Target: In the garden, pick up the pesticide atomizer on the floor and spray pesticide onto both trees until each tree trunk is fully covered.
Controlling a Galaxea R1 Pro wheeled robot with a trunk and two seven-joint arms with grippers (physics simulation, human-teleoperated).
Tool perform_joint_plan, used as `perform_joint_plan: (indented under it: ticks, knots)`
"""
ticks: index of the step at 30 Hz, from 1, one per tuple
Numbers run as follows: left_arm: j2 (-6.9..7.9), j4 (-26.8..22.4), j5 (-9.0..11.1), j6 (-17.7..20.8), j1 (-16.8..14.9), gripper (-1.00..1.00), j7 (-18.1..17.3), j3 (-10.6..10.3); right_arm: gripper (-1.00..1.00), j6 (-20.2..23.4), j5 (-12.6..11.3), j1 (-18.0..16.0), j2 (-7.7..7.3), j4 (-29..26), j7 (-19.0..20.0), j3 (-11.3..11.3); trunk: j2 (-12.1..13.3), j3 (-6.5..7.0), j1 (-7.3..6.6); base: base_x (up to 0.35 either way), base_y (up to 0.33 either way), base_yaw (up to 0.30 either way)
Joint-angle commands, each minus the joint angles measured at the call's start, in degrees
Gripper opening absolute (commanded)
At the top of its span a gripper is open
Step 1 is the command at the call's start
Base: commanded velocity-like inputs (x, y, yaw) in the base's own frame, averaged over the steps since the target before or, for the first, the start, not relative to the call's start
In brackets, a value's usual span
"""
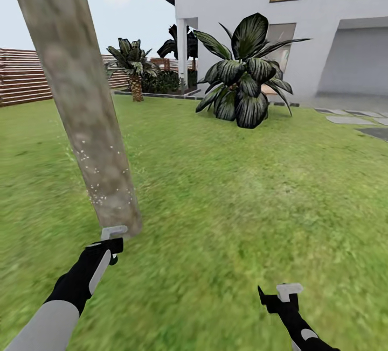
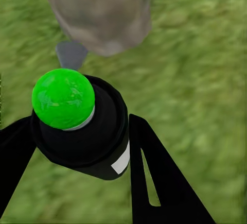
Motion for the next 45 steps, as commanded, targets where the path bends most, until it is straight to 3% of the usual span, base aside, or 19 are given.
perform_joint_plan:
  ticks: [1, 14, 30, 35, 45]
  knots:
    - [0.00, 0.00, -0.04, 0.00, 0.00, -1.00, 0.00, 0.00, 1.00, 0.00, 0.00, 0.00, 0.00, 0.00, 0.00, 0.00, 0.00, 0.00, 0.00, 0.171, -0.251, 0.270]
    - [0.09, -0.01, -0.05, 0.00, 0.00, -1.00, 0.07, 0.09, 1.00, 0.00, 0.00, 0.00, 0.00, 0.00, 0.01, 0.00, 0.00, 0.00, 0.00, 0.173, -0.249, 0.268]
    - [0.16, -0.22, -0.05, 0.00, 0.00, -1.00, 0.12, 0.09, 1.00, 0.00, 0.02, 0.00, 0.02, 0.00, 0.03, 0.00, 0.00, 0.00, 0.00, 0.178, -0.244, 0.052]
    - [0.09, -0.44, 0.11, 0.00, 0.00, -1.00, 4.24, 0.07, 1.00, 0.00, 0.00, 0.00, 0.00, 0.00, 0.03, 0.00, 0.00, 0.00, 0.00, 0.112, -0.262, 0.270]
    - [0.09, -0.60, 0.15, 0.00, 0.00, -1.00, 4.64, 0.09, 1.00, 0.00, 0.00, 0.00, 0.01, 0.00, 0.03, 0.00, 0.00, 0.00, 0.00, 0.063, -0.272, 0.277]
